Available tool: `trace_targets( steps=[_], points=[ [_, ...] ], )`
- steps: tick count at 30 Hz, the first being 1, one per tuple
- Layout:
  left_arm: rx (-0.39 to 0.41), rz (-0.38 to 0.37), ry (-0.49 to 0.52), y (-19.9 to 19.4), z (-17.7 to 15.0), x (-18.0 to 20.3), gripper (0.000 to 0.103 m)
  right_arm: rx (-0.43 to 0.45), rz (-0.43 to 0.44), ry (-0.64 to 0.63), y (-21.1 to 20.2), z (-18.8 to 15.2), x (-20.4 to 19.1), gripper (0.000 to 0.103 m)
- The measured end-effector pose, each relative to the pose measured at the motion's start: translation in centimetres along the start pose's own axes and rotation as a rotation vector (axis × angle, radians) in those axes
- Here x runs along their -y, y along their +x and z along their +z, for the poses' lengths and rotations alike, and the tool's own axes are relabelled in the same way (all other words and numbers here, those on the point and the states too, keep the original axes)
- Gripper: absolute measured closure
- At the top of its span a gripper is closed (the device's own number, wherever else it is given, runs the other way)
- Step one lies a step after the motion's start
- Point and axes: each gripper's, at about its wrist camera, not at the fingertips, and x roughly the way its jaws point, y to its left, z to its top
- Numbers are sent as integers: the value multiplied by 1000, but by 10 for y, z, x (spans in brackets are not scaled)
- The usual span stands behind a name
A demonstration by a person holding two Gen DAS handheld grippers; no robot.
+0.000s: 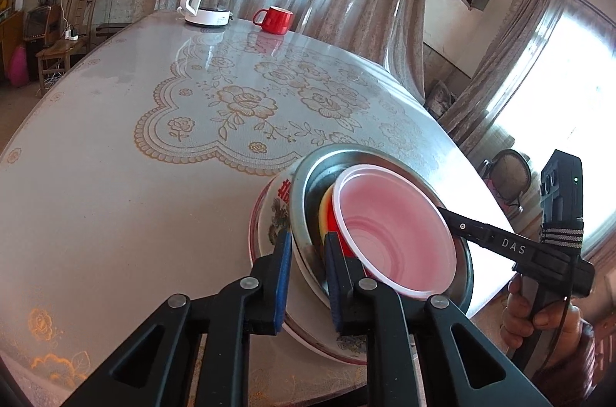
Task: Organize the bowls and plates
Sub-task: 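Lower the steel bowl onto the Rose Garden plate on the stack, then open both tools and pull them back from the steel bowl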
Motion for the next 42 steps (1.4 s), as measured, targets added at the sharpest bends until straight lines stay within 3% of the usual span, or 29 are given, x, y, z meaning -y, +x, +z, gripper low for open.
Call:
trace_targets(
  steps=[32, 37, 42],
  points=[
    [26, 44, 31, -9, -10, 10, 85, -19, -17, 2, 1, -8, -4, 88],
    [46, 79, 35, -13, -14, 14, 81, 4, -26, -6, -5, -13, -7, 83],
    [80, 127, 20, -19, -18, 12, 68, 70, -45, -14, -22, -19, -9, 75]
  ],
)
